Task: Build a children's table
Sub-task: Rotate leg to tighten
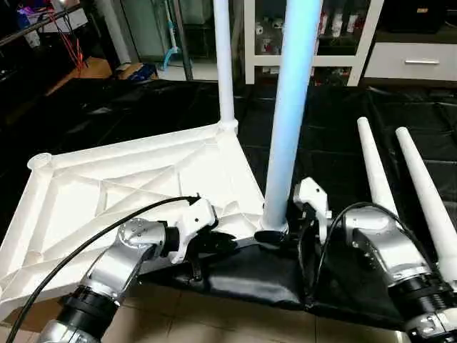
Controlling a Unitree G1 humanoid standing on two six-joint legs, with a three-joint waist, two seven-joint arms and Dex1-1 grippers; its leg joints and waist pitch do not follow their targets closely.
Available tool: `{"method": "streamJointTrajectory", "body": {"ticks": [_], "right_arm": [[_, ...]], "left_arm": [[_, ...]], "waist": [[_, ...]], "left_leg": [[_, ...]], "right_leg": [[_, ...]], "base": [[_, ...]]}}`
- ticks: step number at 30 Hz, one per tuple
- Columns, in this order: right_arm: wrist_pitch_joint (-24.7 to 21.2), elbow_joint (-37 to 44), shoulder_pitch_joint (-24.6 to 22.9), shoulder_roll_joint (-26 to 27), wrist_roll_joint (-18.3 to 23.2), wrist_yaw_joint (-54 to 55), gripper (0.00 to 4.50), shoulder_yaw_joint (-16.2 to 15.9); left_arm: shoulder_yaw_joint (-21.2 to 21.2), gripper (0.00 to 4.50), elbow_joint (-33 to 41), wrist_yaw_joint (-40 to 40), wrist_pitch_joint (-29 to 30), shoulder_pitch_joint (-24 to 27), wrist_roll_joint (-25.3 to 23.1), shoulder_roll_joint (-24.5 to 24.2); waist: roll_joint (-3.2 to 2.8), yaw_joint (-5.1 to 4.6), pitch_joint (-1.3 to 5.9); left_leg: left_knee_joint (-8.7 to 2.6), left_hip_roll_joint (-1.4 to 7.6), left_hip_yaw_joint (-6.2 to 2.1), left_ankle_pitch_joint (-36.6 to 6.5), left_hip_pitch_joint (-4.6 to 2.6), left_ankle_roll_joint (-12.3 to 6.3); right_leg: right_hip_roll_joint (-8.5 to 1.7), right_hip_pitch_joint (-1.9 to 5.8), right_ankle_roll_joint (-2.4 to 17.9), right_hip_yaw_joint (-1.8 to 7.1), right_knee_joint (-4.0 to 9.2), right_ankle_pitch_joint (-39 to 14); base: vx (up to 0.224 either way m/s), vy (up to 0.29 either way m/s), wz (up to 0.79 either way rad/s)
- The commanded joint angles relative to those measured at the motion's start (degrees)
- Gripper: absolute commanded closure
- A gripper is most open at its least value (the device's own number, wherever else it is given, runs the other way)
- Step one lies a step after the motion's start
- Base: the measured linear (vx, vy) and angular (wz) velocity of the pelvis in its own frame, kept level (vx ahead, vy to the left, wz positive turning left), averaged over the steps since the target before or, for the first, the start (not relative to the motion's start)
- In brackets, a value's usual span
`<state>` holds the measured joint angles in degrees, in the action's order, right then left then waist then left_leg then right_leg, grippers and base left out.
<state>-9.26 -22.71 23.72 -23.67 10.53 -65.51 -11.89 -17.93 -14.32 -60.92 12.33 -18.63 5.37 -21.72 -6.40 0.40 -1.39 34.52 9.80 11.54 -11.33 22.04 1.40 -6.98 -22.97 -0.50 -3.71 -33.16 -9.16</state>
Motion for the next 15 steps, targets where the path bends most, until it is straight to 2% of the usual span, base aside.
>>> {"method": "streamJointTrajectory", "body": {"ticks": [1, 4, 6, 11, 14, 15], "right_arm": [[0.5, -0.6, 1.3, -0.2, -0.4, -0.6, 1.22, -0.7], [0.7, -0.9, 1.5, -0.4, -0.3, -1.1, 1.36, -1.0], [0.7, -1.0, 1.5, -0.3, -0.2, -1.3, 1.65, -0.7], [0.7, -0.9, 1.1, 0.2, 0.1, -1.4, 1.83, -0.4], [0.8, -0.9, 1.0, 0.8, 0.2, -0.5, 1.84, 0.0], [1.5, -1.9, 1.2, 2.3, -1.4, 4.1, 1.86, 0.6]], "left_arm": [[-1.9, 4.5, 0.5, -1.5, 0.9, 0.5, 0.6, -0.2], [-2.0, 4.5, 0.6, -1.8, 1.1, 0.7, 0.2, -0.4], [-2.1, 4.5, 0.8, -1.8, 1.3, 0.8, 0.1, -0.4], [-2.5, 4.5, 2.0, -2.2, 2.3, 1.1, 0.1, -0.5], [-2.6, 4.5, 2.5, -2.2, 2.9, 1.2, 0.3, -0.4], [-2.6, 4.5, 1.9, -0.8, 3.4, 0.8, -0.6, 0.0]], "waist": [[1.19, 0.01, 3.1], [1.16, 0.16, 3.21], [1.24, 0.23, 3.22], [1.15, 0.23, 3.17], [1.25, 0.13, 3.24], [1.15, 0.07, 3.21]], "left_leg": [[-4.67, 2.93, -1.4, -14.2, -0.9, -4.1], [-4.46, 2.9, -1.3, -12.9, -0.9, -4.9], [-4.39, 2.9, -1.3, -11.9, -0.79, -5.47], [-4.48, 2.97, -1.35, -12.8, -0.89, -5.07], [-4.41, 2.94, -1.36, -12.2, -0.81, -5.26], [-4.42, 2.93, -1.35, -12.1, -0.8, -5.28]], "right_leg": [[-1.32, 2.27, 13.4, 1.4, 3.11, -13.0], [-1.31, 2.32, 13.8, 1.36, 2.99, -11.4], [-1.31, 2.4, 14.0, 1.34, 2.89, -10.7], [-1.34, 2.36, 13.8, 1.34, 3.0, -12.3], [-1.34, 2.42, 14.0, 1.34, 2.88, -11.3], [-1.3, 2.4, 14.0, 1.33, 2.88, -11.4]], "base": [[0.0, 0.0, 0.0], [0.0, 0.0, 0.0], [0.0, 0.0, 0.0], [0.0, 0.0, 0.0], [0.0, 0.0, 0.0], [0.0, 0.0, 0.0]]}}
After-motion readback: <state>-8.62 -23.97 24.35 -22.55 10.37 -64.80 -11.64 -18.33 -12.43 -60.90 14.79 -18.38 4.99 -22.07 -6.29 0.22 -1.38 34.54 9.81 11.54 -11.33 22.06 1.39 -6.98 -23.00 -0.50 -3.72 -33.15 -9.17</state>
